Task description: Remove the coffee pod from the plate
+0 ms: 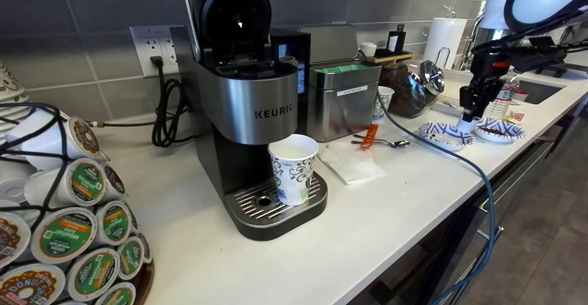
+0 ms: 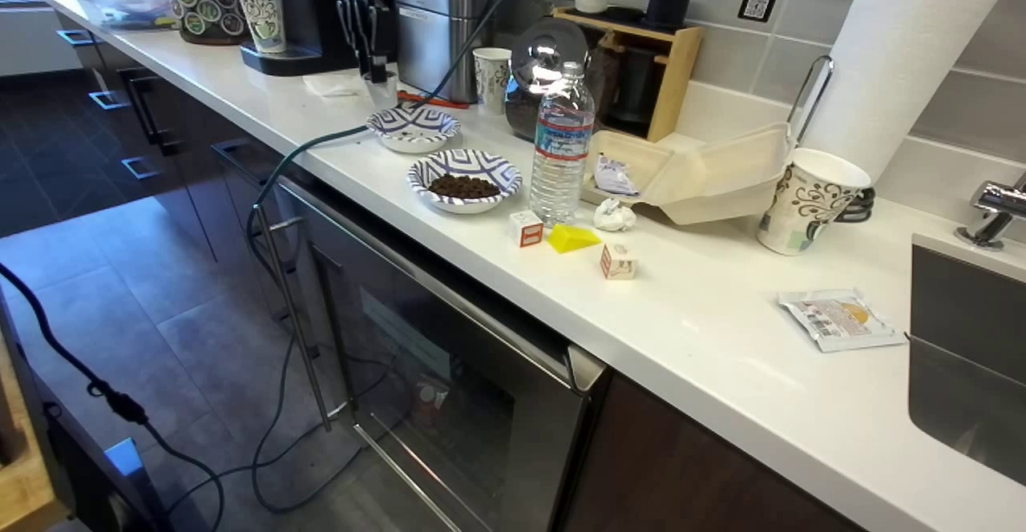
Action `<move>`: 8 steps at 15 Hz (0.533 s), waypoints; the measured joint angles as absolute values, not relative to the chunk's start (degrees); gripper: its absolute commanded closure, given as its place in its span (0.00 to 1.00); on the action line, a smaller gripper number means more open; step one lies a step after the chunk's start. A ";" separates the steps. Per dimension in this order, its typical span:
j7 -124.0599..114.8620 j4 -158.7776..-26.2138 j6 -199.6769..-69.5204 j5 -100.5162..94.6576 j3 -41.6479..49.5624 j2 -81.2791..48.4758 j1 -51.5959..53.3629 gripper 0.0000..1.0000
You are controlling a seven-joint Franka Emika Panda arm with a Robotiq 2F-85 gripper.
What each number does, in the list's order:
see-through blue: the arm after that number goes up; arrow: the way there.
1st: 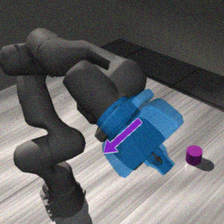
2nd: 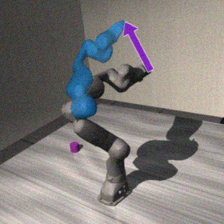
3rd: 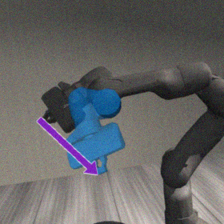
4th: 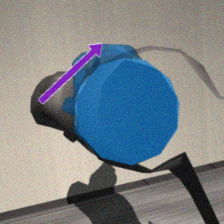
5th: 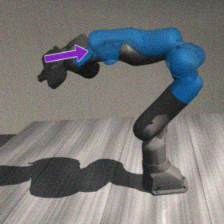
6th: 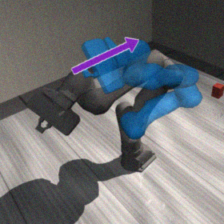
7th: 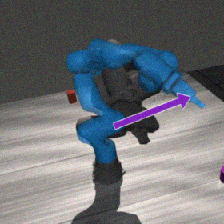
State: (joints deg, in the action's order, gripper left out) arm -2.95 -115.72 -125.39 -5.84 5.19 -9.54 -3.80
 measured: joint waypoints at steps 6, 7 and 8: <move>-2.53 -115.91 -125.23 -5.84 3.37 -11.33 -2.85 0.87; -1.97 -116.29 -125.14 -6.14 2.95 -11.30 -2.45 0.87; -1.46 -116.93 -125.14 -6.52 2.42 -11.11 -1.92 0.87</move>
State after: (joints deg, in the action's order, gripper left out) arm -1.46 -116.93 -125.14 -6.52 2.42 -11.11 -1.92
